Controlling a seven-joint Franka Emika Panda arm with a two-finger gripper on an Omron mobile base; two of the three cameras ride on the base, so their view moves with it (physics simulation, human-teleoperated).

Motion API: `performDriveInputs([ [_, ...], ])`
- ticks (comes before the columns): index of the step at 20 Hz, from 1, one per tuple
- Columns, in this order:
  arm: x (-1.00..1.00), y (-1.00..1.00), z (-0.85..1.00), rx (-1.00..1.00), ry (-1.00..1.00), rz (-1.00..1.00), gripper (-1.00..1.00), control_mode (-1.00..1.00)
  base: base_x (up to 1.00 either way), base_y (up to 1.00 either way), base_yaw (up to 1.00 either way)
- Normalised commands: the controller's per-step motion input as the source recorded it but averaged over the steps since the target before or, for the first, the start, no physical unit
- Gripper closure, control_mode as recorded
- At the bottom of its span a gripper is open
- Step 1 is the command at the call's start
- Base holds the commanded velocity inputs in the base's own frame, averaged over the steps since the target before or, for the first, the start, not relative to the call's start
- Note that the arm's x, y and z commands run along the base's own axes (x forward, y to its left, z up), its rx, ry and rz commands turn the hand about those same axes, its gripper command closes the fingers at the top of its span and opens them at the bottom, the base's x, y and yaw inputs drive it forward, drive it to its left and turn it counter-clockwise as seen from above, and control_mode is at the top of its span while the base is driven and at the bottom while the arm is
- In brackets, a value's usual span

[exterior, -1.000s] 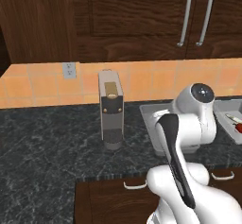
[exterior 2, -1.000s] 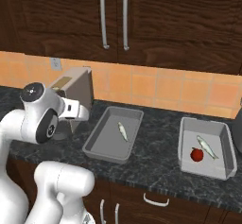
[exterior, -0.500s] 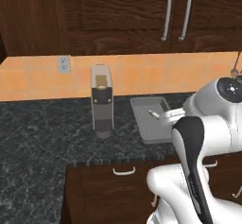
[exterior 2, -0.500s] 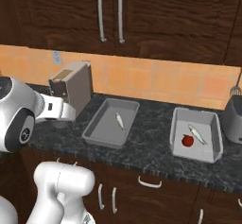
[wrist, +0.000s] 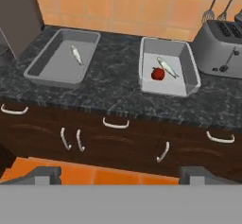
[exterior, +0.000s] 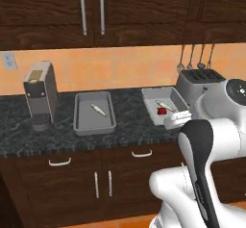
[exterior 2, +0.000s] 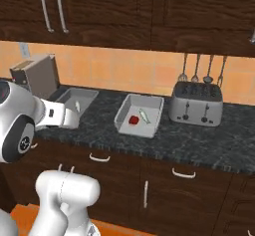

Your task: Place one bell pepper and one fish in each tupperware on the nearby counter, to pack two identical lunches.

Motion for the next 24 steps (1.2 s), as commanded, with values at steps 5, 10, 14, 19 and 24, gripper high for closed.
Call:
performDriveInputs([
  [5, 0.00, 0.00, 0.00, 0.00, 0.00, 0.00, -1.00, 1.00, -0.15, -1.00, -0.17],
  [10, 0.00, 0.00, 0.00, 0.00, 0.00, 0.00, -1.00, 1.00, -0.13, -1.00, -0.19],
  [14, 0.00, 0.00, 0.00, 0.00, 0.00, 0.00, -1.00, 1.00, -0.44, -1.00, -0.15],
  [19, 0.00, 0.00, 0.00, 0.00, 0.00, 0.00, -1.00, 1.00, -0.40, -1.00, -0.15],
  [24, 0.00, 0.00, 0.00, 0.00, 0.00, 0.00, -1.00, 1.00, -0.04, -1.00, -0.15],
])
